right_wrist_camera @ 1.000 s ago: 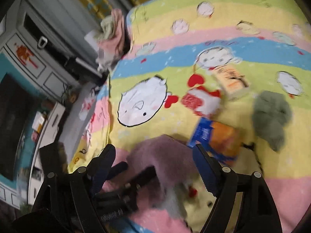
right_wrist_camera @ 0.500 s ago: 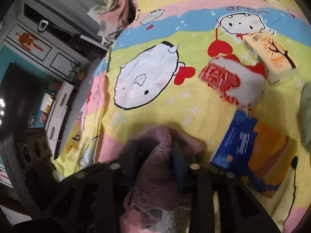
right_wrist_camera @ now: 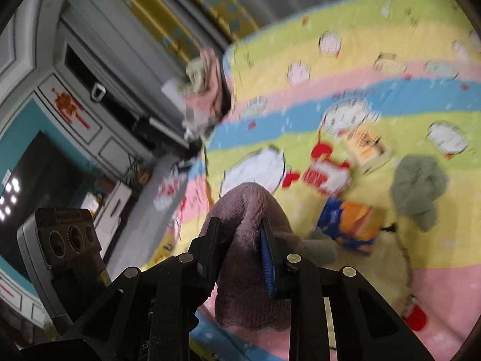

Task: Organize soft objects
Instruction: 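Carry the mauve cloth over the green box and open the right gripper, then move the right gripper back to the blue-orange tissue pack, then grasp the blue-orange tissue pack with the right gripper and lift, then lower the tissue pack into the box and open the right gripper, then return the right gripper to the sheet and grasp the red-white sock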

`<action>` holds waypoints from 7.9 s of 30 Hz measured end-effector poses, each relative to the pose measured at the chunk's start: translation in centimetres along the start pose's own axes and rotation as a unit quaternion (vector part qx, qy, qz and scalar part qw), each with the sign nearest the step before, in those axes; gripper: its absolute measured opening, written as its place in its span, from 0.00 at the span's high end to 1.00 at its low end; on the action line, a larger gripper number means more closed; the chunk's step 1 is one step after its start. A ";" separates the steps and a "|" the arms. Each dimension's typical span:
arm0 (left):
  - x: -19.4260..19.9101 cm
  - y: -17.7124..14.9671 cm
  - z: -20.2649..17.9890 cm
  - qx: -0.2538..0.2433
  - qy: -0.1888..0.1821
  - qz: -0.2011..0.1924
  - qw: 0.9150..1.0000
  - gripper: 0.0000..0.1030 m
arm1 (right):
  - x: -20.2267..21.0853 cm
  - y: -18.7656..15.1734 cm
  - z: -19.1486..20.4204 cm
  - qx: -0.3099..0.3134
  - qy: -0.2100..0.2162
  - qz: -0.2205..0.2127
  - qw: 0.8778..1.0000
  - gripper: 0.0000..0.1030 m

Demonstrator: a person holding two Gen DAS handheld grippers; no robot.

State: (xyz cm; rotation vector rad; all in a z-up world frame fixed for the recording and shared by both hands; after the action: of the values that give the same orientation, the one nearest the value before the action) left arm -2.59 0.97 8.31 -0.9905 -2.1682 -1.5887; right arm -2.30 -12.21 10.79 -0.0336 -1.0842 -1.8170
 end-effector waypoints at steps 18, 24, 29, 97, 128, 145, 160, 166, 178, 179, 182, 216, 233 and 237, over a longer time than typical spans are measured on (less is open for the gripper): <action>-3.2 3.0 -23.5 -0.165 -0.199 -0.010 0.966 0.90 | 23.1 3.1 -9.0 -0.096 -0.104 -0.264 0.954 0.74; -6.4 2.3 -30.4 -0.200 -0.275 0.030 0.940 0.90 | 28.7 2.2 -12.6 -0.129 -0.160 -0.322 0.924 0.74; -9.1 1.6 -34.9 -0.223 -0.303 0.063 0.924 0.90 | 30.9 1.9 -16.2 -0.168 -0.181 -0.345 0.906 0.74; -1.1 -1.5 7.3 0.057 0.139 0.055 0.987 0.16 | -1.3 1.0 -8.6 -0.092 -0.183 0.007 0.979 0.02; 0.3 -2.0 9.4 0.083 0.118 0.071 0.987 0.16 | -6.5 -5.4 -3.9 -0.022 -0.170 0.141 0.975 0.19; -4.4 -5.5 4.3 0.058 0.019 0.163 0.985 0.69 | -5.9 -5.0 -7.8 -0.134 -0.079 0.111 0.982 0.47; -2.3 -1.2 -4.9 -0.027 -0.049 0.064 0.996 0.71 | 5.7 -0.9 -6.8 -0.119 -0.101 -0.064 0.986 0.47; -2.3 0.9 -14.0 -0.082 -0.129 0.042 0.987 0.72 | 15.8 0.3 -7.8 -0.113 -0.175 -0.176 0.962 0.47; -7.7 -2.0 -28.2 -0.162 -0.249 0.106 0.949 0.72 | 27.3 -1.7 -15.2 -0.206 -0.293 -0.247 0.900 0.47; -8.5 -2.5 -28.9 -0.162 -0.255 0.121 0.945 0.72 | 27.5 -1.9 -15.8 -0.214 -0.302 -0.240 0.897 0.47; -10.1 -3.7 -29.6 -0.152 -0.265 0.162 0.938 0.71 | 27.7 -2.5 -17.7 -0.235 -0.331 -0.218 0.887 0.47; -4.8 -2.9 -23.7 -0.150 -0.170 0.117 0.967 0.20 | 25.2 -1.6 -13.8 -0.187 -0.350 -0.204 0.895 0.11; -2.7 -1.2 2.4 0.019 0.113 0.067 0.991 0.10 | 10.5 0.8 -6.6 -0.054 -0.245 -0.134 0.959 0.06; -2.9 -1.3 5.7 0.057 0.131 0.081 0.986 0.10 | 4.4 1.6 -6.0 -0.047 -0.213 -0.076 0.973 0.06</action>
State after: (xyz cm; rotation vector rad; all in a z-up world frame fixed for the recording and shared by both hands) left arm -0.34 4.97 3.63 -0.8479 -1.9260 -1.4147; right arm -0.91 -19.62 10.25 -0.4260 -1.3236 -2.0548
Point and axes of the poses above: each gripper's, at about its wrist camera, not at the fingertips, and x roughly against the way its jaws point, z to its left, y to its top, the point moved 3 cm from there along -x, roughly the way its jaws point, and after that the axes turned 6 degrees about y, right-handed, at the moved point
